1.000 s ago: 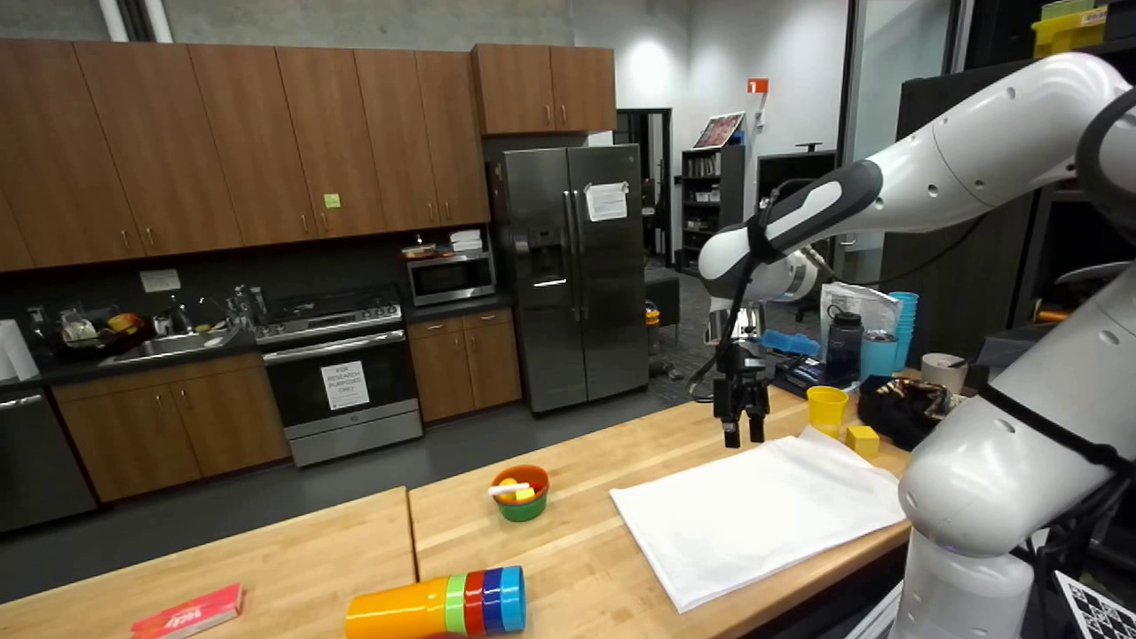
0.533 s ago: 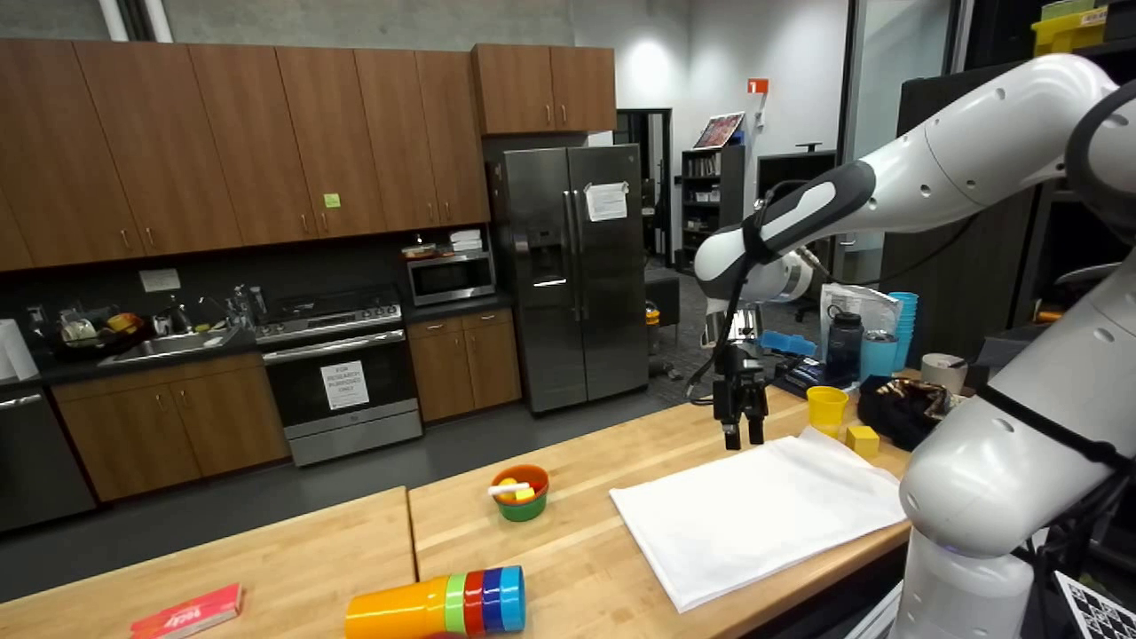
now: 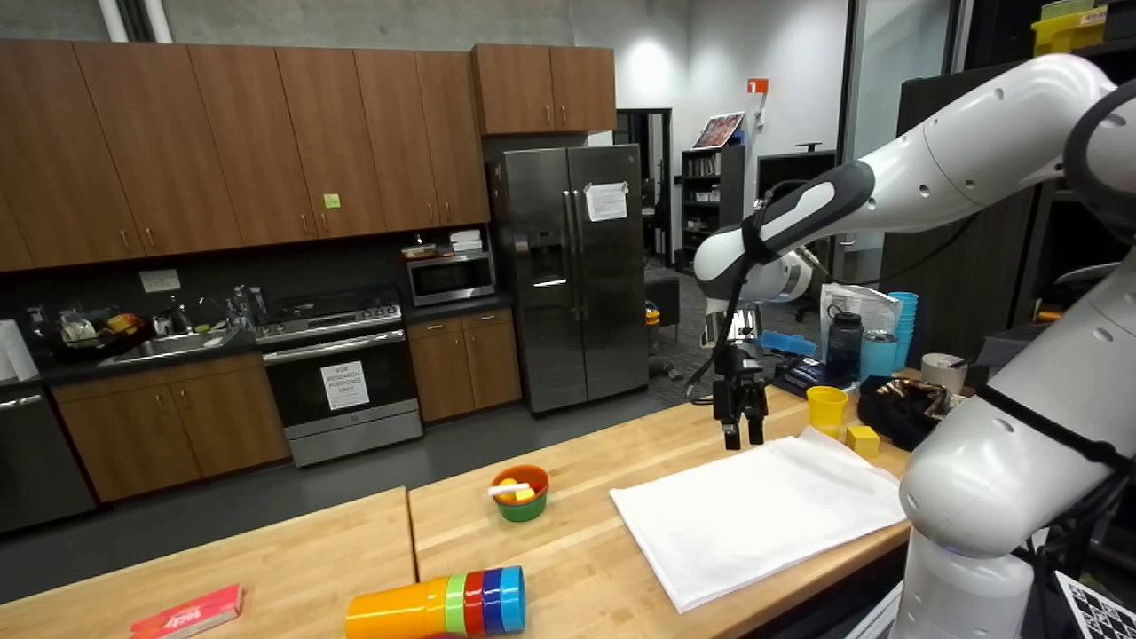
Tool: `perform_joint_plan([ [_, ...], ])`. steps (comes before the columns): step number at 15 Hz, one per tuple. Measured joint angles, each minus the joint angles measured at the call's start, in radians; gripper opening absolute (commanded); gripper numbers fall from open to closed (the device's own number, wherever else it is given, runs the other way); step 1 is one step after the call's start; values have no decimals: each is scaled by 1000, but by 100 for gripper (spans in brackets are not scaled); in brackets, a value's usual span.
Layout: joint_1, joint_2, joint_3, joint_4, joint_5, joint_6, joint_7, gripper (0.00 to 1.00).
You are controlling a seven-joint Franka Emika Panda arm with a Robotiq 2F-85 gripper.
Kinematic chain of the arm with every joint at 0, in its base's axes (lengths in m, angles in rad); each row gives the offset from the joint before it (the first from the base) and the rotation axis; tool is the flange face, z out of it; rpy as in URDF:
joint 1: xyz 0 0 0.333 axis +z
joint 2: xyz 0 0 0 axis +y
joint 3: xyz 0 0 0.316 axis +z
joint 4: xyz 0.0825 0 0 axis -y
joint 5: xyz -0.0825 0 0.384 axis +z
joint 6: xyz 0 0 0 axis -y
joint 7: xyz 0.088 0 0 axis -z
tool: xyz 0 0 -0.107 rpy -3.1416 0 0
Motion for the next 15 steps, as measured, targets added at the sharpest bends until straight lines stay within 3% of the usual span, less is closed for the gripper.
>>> perform_joint_plan([
  [9,0,0,9,-4,0,8,0,100],
  [12,-1,-7,51,-36,-29,135,7,100],
  [15,-5,11,95,-79,-59,317,99,100],
])
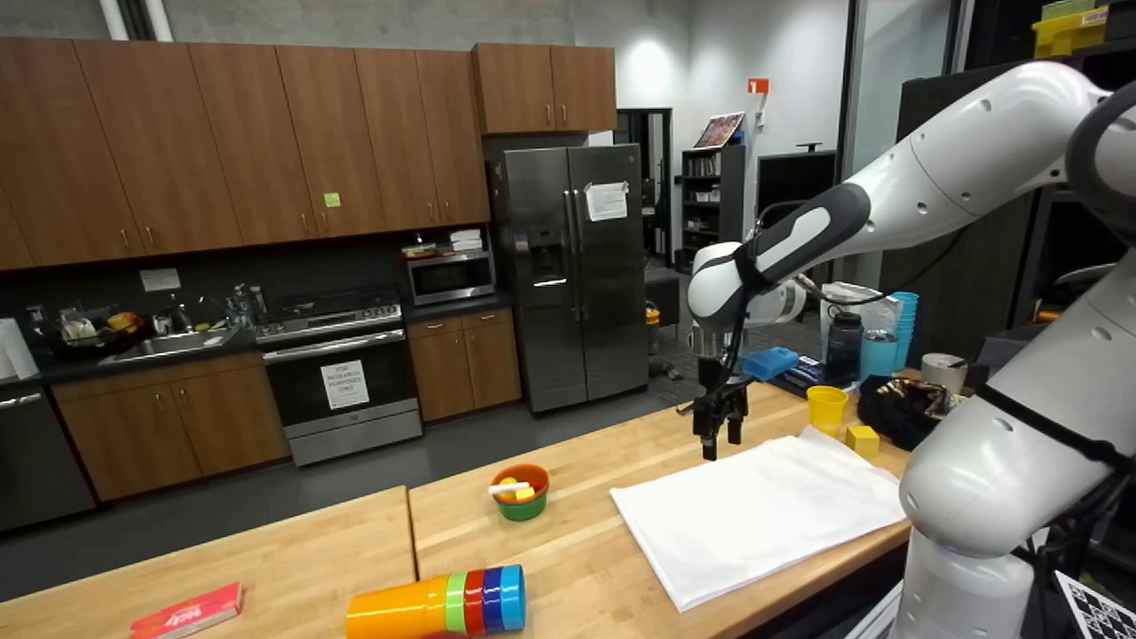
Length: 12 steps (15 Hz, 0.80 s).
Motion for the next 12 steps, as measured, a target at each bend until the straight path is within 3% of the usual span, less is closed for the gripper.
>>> perform_joint_plan([
  [6,-98,167,-13,17,-8,143,203,100],
  [12,-131,226,-28,48,-13,166,224,100],
])
